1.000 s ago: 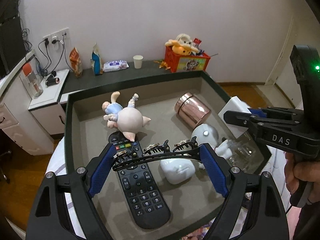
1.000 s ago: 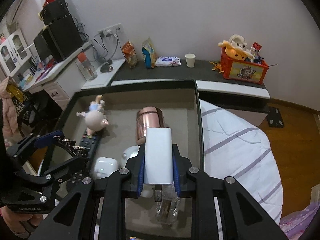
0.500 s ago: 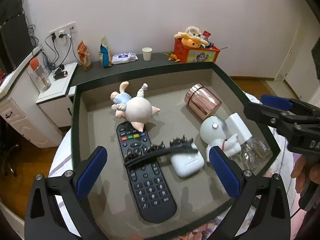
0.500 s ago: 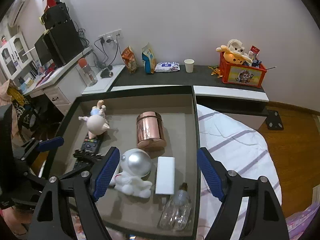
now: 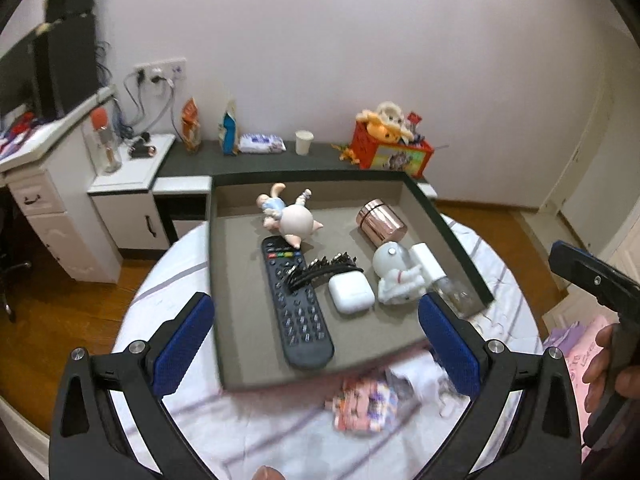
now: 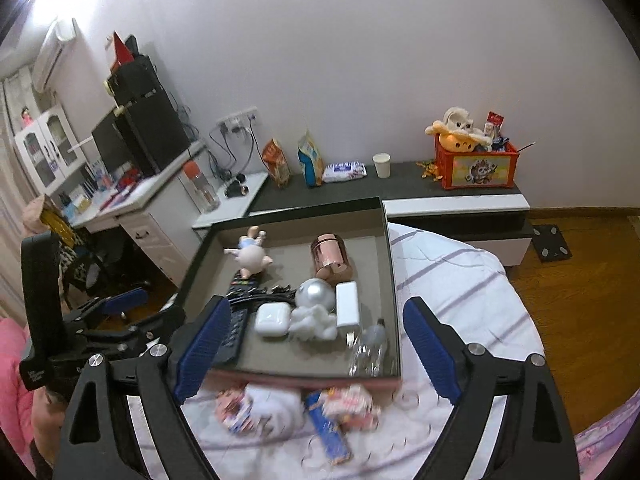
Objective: Organize rigid objects
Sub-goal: 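Withdraw both tools from the box toward the remaining items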
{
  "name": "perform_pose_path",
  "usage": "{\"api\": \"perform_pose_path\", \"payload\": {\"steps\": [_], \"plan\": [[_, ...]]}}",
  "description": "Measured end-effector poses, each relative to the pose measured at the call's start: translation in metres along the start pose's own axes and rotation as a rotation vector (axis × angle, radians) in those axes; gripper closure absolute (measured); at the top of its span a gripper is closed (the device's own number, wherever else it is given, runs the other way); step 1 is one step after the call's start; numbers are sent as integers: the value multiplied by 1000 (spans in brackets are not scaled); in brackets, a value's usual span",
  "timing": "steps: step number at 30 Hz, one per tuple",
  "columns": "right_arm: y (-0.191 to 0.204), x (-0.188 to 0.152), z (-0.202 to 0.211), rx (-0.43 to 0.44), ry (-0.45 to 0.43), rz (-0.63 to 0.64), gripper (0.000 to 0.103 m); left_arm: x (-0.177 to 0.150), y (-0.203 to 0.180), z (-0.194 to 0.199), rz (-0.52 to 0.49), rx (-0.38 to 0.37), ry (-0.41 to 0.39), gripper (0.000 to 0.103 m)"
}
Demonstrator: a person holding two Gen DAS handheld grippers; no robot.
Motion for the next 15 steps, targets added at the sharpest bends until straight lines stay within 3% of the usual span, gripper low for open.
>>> {"api": "perform_pose_path", "payload": {"steps": [5, 7, 15], "plan": [[5, -33, 41, 10, -43, -19, 8, -40, -4, 56, 11, 30, -66, 0], [5, -49, 57, 10, -56, -30, 0, -56, -6, 71, 12, 42, -78, 0], [6, -108, 93, -15, -50, -28, 0, -124, -23, 106, 29, 65, -81, 0]]}}
Point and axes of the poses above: each gripper's, at about its wrist camera, not at the fingertips, and z roughly against the way its jaws point, y to its left, x to its top, the point moved 9 cm from there along -z, roughly the way its jaws point, and after that the axes turned 5 degrees about y, right-handed, at the moved point
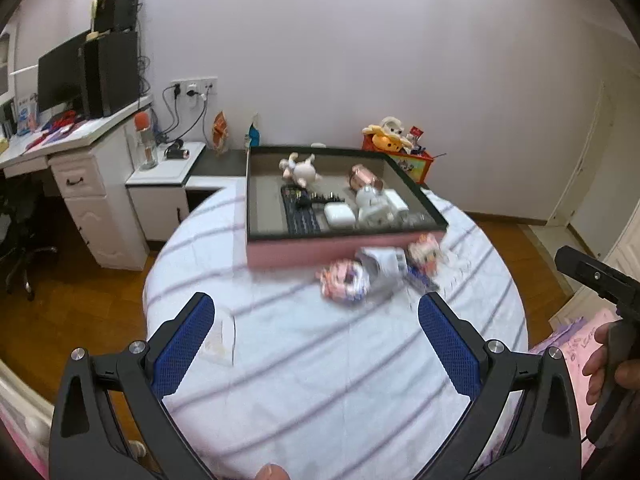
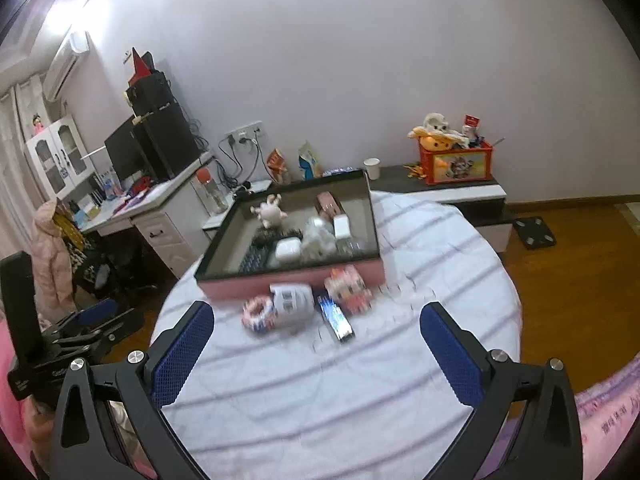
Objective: Organize rigid objects
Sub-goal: 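Withdraw both tools from the box toward the remaining items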
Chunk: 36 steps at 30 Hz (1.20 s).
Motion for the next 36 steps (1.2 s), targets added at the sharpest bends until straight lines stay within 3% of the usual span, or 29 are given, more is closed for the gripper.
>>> {"api": "perform_pose_path", "payload": {"steps": [6, 11, 20, 36], "plan": [[-6, -37, -8, 4, 64, -31, 0, -41, -9, -3, 7, -9, 64, 0], [-6, -47, -12, 14, 77, -30, 0, -51, -14, -10, -2, 3, 85, 0], [-10, -49, -31, -4, 107, -13, 0, -47, -10, -40, -1, 21, 114, 0], [-15, -39, -81, -63, 177, 40, 0, -12, -14, -130, -15, 39, 157, 0]]}}
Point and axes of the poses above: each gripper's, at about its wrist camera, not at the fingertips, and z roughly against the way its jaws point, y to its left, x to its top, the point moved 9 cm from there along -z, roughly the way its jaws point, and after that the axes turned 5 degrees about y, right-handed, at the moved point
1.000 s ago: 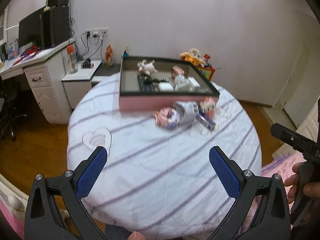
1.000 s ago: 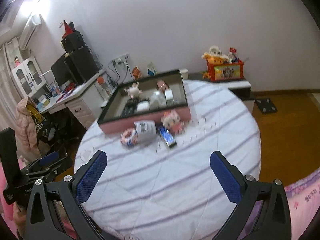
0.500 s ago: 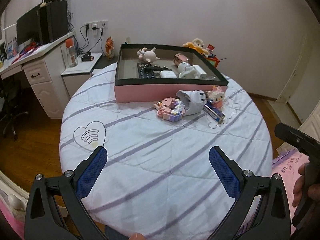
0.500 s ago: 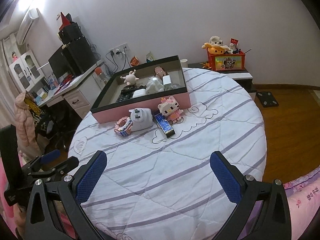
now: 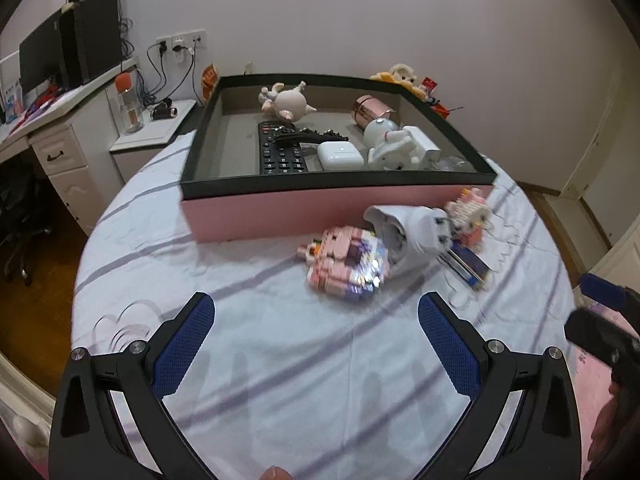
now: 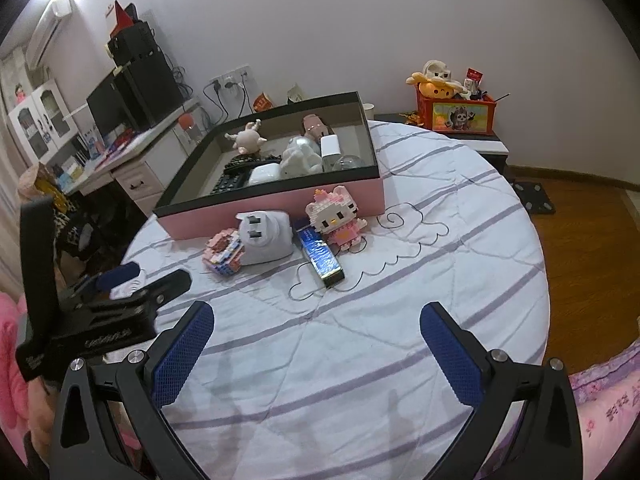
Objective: Organize rigid objects
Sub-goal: 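Withdraw both tools from the box toward the remaining items, then grasp the pink block figure with the left tool while the right tool grasps the blue phone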
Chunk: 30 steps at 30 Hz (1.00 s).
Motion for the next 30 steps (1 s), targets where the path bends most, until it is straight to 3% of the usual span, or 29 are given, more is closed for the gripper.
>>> {"api": "perform_pose_path", "payload": {"steps": [14, 19, 23, 25, 27, 28, 30], "plan": [[-14, 13, -43, -30, 69, 13, 0, 19, -2, -61, 17, -1, 53, 0], [-13, 20, -56, -66, 65, 56, 0, 17, -8, -71, -27, 54, 70, 0], [-12, 20, -73, -90, 91, 92, 9, 20, -5, -70, -9, 44, 62, 6], [-9, 19, -79, -94, 100, 108, 18, 21, -2, -68, -5, 49, 52, 17], [-7, 17, -86, -97, 115, 122, 36, 21, 1, -66, -3, 56, 43, 27], [-5, 16, -90, -93, 123, 125, 40, 22, 3, -65, -3, 55, 39, 34], [-3, 15, -93, -111, 118, 138, 46, 22, 5, -64, 0, 37, 36, 35]]}}
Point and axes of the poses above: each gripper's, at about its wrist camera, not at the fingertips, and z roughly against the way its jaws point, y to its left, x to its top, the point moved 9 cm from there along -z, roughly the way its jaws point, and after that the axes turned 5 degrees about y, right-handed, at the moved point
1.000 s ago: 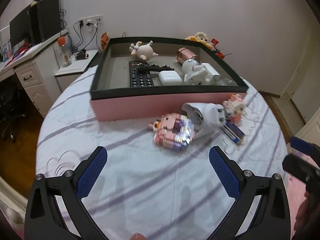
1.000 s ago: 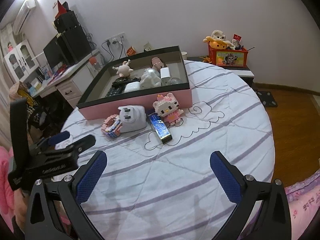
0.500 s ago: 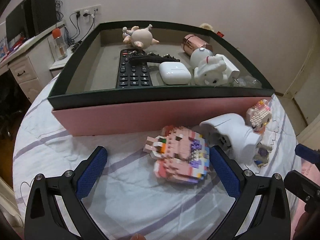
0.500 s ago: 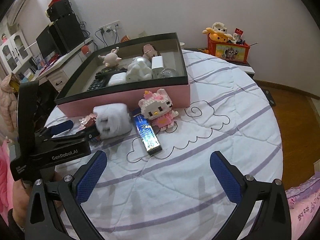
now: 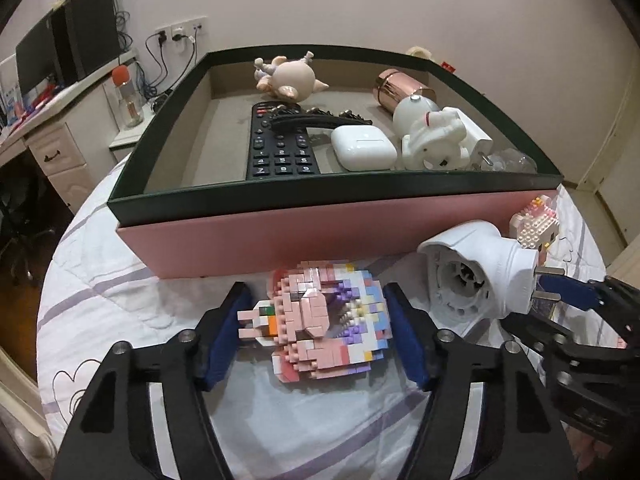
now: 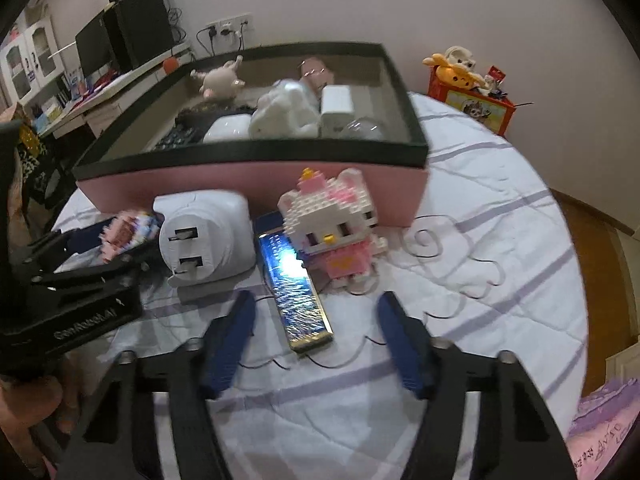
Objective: Organize rigid objects
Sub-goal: 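Grasp the pink block figure with the left tool while the right tool grasps the blue phone, then carry the block figure and blue phone into the pink box and release both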
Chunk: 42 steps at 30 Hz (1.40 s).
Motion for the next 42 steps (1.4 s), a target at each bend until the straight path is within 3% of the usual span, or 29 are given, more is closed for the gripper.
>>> {"api": "perform_pose_path", "payload": {"steps": [5, 12, 25, 42], "plan": [[3, 0, 3, -5, -13, 8, 70, -3, 3, 5, 11, -28, -11, 35], [5, -8, 12, 50, -12, -16, 82, -13, 11, 19, 46, -51, -23, 35], [6, -23, 54, 166, -59, -105, 82, -41, 28, 65, 58, -43, -55, 35], [10, -25, 87, 166, -125, -99, 82, -40, 24, 104, 39, -47, -116, 35]]}}
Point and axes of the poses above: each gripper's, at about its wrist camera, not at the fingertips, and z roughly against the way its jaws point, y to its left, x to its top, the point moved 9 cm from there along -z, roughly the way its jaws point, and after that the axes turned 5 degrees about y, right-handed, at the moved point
